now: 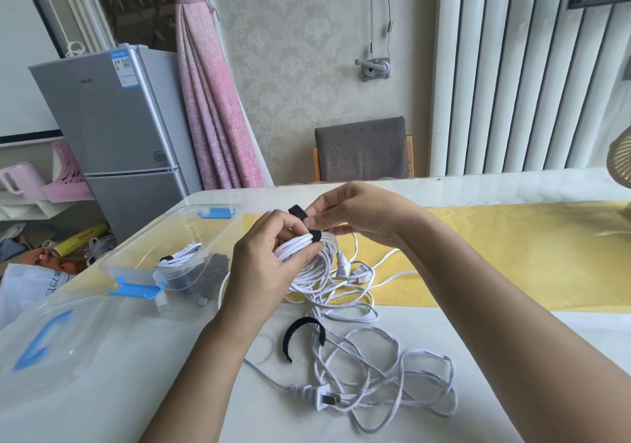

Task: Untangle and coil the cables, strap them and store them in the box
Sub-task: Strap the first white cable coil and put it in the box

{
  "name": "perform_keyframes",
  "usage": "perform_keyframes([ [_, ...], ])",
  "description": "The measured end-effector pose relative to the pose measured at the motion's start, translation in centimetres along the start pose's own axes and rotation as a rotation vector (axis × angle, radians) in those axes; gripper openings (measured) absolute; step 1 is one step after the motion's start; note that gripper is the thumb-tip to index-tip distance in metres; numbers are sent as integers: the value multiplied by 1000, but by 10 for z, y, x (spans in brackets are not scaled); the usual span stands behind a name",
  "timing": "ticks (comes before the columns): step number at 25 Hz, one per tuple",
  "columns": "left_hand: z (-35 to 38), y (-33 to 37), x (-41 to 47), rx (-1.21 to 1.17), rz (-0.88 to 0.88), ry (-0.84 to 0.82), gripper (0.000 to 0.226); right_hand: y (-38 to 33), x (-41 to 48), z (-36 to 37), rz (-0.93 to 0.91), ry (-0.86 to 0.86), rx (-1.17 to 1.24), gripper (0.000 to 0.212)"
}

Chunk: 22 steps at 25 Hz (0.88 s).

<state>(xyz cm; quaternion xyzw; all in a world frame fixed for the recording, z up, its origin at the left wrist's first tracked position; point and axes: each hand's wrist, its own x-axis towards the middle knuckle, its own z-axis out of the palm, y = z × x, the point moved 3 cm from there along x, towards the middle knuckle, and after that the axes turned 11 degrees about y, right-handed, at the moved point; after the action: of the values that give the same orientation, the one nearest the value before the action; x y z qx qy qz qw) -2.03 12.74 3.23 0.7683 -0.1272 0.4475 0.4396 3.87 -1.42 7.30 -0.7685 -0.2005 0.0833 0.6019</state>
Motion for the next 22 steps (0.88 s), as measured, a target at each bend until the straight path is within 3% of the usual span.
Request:
perform_keyframes([
  [3, -1, -2, -1, -12, -39, 32, 31, 2, 0, 0, 15, -17, 64, 12],
  [5, 0, -3, -1, -26, -60, 38, 32, -1, -2, 2, -28, -26, 9, 3],
  [7, 0, -5, 0, -50, -86, 40, 33, -4, -3, 0, -91, 36, -121, 9],
  [11, -1, -7, 1, -178, -196, 80, 35, -12, -8, 5, -243, 148, -459, 44],
  [16, -4, -10, 5, -195, -253, 119, 34, -23, -13, 21, -425, 157, -707, 38],
  [18, -5, -11, 6, -187, -242, 104, 30, -22, -12, 24, -439, 153, -657, 36],
  [22, -3, -13, 6, -190, -260, 61, 29, -10, -6, 25, -258, 143, -242, 19],
])
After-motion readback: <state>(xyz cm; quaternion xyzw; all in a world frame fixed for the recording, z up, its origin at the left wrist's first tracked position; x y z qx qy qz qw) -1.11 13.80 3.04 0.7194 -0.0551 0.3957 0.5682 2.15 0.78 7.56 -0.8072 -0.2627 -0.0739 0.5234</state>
